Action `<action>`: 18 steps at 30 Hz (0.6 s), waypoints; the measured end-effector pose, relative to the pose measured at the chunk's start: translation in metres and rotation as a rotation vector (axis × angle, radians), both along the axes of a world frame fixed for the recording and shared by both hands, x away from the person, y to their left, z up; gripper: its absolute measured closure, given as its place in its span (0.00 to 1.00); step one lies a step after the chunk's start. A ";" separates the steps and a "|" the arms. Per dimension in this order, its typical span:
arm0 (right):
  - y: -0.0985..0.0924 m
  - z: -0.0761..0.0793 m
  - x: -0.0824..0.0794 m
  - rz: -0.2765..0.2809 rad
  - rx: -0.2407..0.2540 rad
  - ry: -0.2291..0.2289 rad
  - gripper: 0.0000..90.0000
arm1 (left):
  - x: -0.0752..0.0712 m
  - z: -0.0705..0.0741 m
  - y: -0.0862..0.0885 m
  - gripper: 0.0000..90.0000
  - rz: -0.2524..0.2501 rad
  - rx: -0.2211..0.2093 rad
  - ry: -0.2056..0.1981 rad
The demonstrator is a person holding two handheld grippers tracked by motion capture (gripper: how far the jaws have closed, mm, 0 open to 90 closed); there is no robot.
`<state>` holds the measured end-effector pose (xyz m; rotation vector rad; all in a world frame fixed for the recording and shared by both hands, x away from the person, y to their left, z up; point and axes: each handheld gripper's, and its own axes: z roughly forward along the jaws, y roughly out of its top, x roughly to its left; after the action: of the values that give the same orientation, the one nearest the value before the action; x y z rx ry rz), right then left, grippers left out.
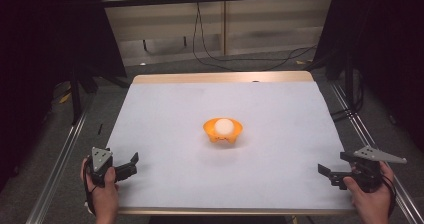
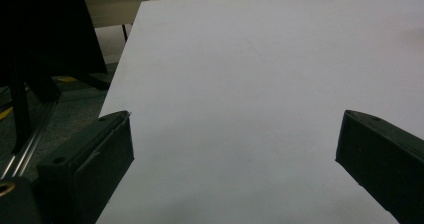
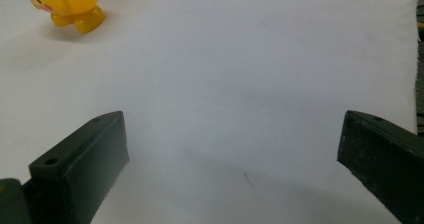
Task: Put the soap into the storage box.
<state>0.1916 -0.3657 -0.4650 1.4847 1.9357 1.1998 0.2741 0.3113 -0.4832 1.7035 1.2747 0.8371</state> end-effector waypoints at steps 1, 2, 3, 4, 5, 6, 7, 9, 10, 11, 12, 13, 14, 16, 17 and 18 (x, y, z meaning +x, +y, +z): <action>-0.002 0.000 -0.002 -0.007 0.003 -0.001 0.00 | 0.000 0.000 0.000 0.02 0.000 0.002 -0.001; -0.004 0.000 -0.003 -0.010 0.000 -0.006 0.00 | 0.000 0.000 0.000 0.02 -0.003 0.000 -0.001; -0.006 0.000 -0.005 -0.015 0.007 -0.011 0.00 | 0.000 0.000 0.001 0.02 -0.002 0.000 -0.002; -0.007 0.000 -0.006 -0.016 0.008 -0.013 0.00 | 0.000 0.000 0.001 0.02 -0.002 0.000 -0.002; -0.008 0.000 -0.008 -0.023 0.013 -0.014 0.00 | 0.000 0.000 0.001 0.02 -0.002 0.000 -0.002; -0.009 0.000 -0.009 -0.026 0.018 -0.019 0.00 | 0.000 0.000 0.000 0.02 -0.002 -0.006 -0.004; -0.010 -0.001 -0.010 -0.026 0.023 -0.021 0.00 | 0.000 0.000 0.000 0.02 -0.004 -0.009 -0.004; -0.011 -0.002 -0.012 -0.027 0.025 -0.025 0.00 | 0.000 0.000 0.000 0.02 -0.002 -0.014 -0.005; -0.012 -0.002 -0.012 -0.029 0.024 -0.026 0.00 | 0.000 0.000 0.000 0.02 -0.004 -0.014 -0.005; -0.012 -0.002 -0.012 -0.029 0.024 -0.026 0.00 | 0.000 0.000 0.000 0.02 -0.005 -0.016 -0.006; -0.013 -0.004 -0.014 -0.032 0.028 -0.032 0.00 | 0.000 0.000 0.000 0.02 -0.005 -0.020 -0.007; -0.013 -0.004 -0.015 -0.036 0.033 -0.033 0.00 | -0.001 0.000 0.000 0.02 -0.002 -0.018 -0.007; -0.013 -0.004 -0.015 -0.036 0.033 -0.033 0.00 | -0.001 0.000 0.001 0.02 -0.004 -0.016 -0.008; -0.014 -0.007 -0.016 -0.041 0.036 -0.041 0.00 | -0.001 0.000 0.001 0.02 -0.005 -0.013 -0.008; -0.014 -0.007 -0.017 -0.043 0.041 -0.042 0.00 | -0.001 0.000 0.001 0.02 -0.006 -0.014 -0.009; -0.014 -0.008 -0.017 -0.045 0.043 -0.046 0.00 | -0.001 0.000 0.001 0.02 -0.006 -0.014 -0.009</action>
<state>0.1743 -0.3795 -0.4735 1.5011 1.8475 1.2524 0.2735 0.3122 -0.4832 1.6907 1.2658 0.8292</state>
